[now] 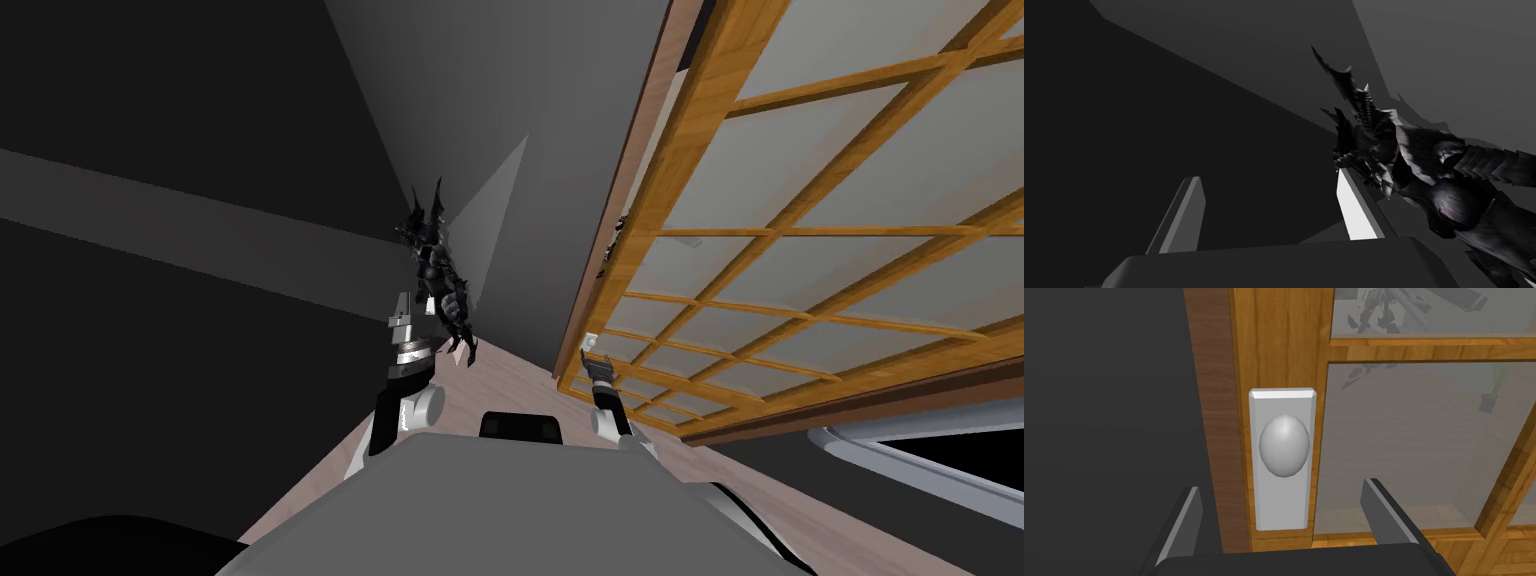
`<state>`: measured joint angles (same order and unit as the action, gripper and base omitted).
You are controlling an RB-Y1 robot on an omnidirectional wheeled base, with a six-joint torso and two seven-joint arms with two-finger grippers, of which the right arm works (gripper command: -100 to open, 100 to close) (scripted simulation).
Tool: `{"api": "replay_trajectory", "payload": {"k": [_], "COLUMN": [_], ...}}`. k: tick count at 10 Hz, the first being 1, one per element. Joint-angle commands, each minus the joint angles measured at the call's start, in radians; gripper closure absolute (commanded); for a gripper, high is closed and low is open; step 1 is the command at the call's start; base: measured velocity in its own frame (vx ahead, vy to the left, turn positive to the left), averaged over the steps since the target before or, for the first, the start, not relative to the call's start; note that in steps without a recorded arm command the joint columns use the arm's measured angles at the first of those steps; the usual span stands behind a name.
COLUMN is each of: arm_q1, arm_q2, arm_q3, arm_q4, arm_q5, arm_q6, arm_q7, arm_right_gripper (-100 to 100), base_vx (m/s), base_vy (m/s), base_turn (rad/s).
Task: Pull the door open
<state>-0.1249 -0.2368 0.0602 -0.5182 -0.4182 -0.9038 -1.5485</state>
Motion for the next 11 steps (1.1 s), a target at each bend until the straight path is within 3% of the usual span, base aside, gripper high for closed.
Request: {"api": "replay_trajectory", "payload": {"k": [1,3,4,7,8,11], "arm_q1": [0.024,0.024,0.034,0.029,0.029,0.029], "arm_q2": [-0.024,-0.024,-0.046,-0.045,-0.045,-0.045], "arm_q3": [-0.007,-0.007,-0.013,-0.012,-0.012,-0.012], "arm_q4": [-0.015,-0.015,-0.007,0.002,0.002,0.002], "arm_q5": [-0.008,-0.008,-0.014,-0.014,-0.014,-0.014], "arm_q6": [-0.003,-0.003,-0.012,-0.020,-0.020,-0.020], "arm_q7": [-0.021,-0.021,-0.041,-0.044,-0.044,-0.044], "arm_right_gripper": [-100,-100,-100,-100,100,100], "base_vx": [0.205,0.092,0.131,0.077,0.000,-0.004], "base_vy": [-0.003,-0.018,-0.024,-0.005,0.000,-0.001], "base_turn": [0.109,0.010,0.108,0.028,0.000,0.003]}}
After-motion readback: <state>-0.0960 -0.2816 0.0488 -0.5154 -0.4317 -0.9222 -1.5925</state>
